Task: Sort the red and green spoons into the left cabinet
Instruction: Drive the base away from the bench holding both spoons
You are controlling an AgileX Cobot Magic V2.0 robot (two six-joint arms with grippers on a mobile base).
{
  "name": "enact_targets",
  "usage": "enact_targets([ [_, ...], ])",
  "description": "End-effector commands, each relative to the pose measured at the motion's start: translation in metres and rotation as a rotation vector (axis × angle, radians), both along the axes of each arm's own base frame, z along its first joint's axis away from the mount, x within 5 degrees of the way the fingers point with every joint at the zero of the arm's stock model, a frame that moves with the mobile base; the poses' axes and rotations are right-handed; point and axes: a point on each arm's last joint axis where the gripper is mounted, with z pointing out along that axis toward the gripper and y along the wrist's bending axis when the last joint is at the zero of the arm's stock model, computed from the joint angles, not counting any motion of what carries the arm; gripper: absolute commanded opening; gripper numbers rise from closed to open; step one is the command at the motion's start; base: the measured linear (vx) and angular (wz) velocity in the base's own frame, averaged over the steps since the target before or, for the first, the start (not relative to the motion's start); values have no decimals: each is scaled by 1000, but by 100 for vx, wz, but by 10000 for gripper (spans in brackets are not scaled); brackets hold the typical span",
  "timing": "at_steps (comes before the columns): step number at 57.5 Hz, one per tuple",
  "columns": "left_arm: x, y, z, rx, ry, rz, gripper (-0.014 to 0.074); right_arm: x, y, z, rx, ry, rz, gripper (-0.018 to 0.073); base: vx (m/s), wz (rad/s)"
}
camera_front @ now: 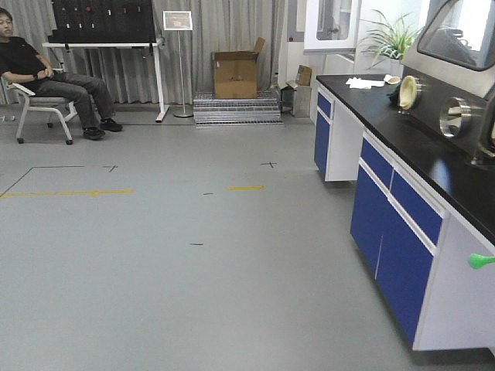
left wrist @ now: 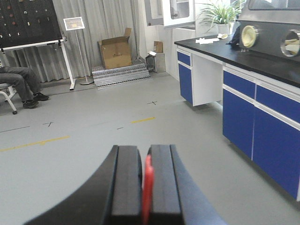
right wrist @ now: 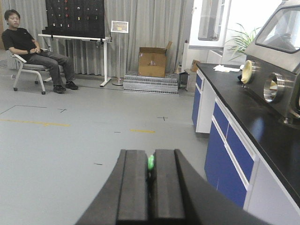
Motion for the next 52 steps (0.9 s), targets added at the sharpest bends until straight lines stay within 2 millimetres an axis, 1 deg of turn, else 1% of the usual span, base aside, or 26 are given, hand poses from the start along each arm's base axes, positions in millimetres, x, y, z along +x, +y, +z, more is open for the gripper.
enact_targets([
  [1,-2,2,17,-38,-100,19,-3,-2,3,19,9,-98,32,-3,51,5],
  [52,-2,2,17,-38,-98,19,-3,-2,3,19,9,-98,32,-3,58,6],
])
